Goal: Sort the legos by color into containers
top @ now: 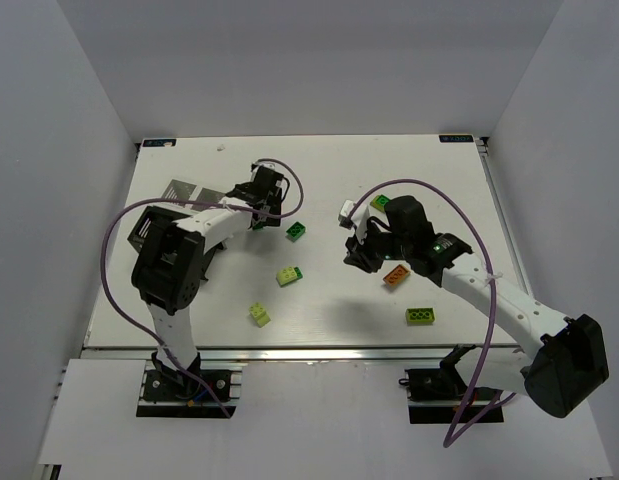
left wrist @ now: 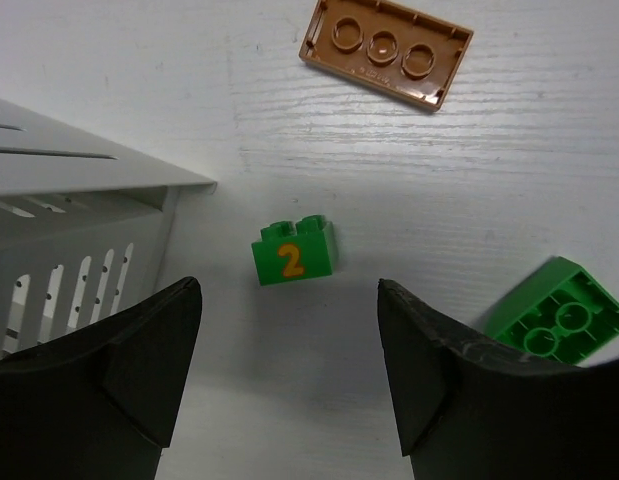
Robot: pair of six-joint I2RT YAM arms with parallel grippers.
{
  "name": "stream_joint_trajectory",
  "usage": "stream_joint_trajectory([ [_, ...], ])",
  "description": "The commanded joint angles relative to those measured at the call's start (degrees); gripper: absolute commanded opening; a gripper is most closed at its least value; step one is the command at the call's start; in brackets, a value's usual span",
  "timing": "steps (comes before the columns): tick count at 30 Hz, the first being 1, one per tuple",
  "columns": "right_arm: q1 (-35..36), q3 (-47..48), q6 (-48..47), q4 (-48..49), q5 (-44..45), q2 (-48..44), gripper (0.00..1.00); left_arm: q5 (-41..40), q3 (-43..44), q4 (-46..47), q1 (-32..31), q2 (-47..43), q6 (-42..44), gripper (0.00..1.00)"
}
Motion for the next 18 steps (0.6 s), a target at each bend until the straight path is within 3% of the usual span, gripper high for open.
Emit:
stream_joint_trajectory([
  [1, 0.12, -0.65, -0.24, 1.82, 0.29, -0.95, 0.31, -1.95, 0.67, 0.66, 0.62, 0.77, -1.38, 0.80],
  [18, 1.52, -1.01, -0.24, 1.82, 0.46, -0.86, 0.32, 3.23, -2.13, 6.37, 3.69, 3.24, -2.09, 0.73],
])
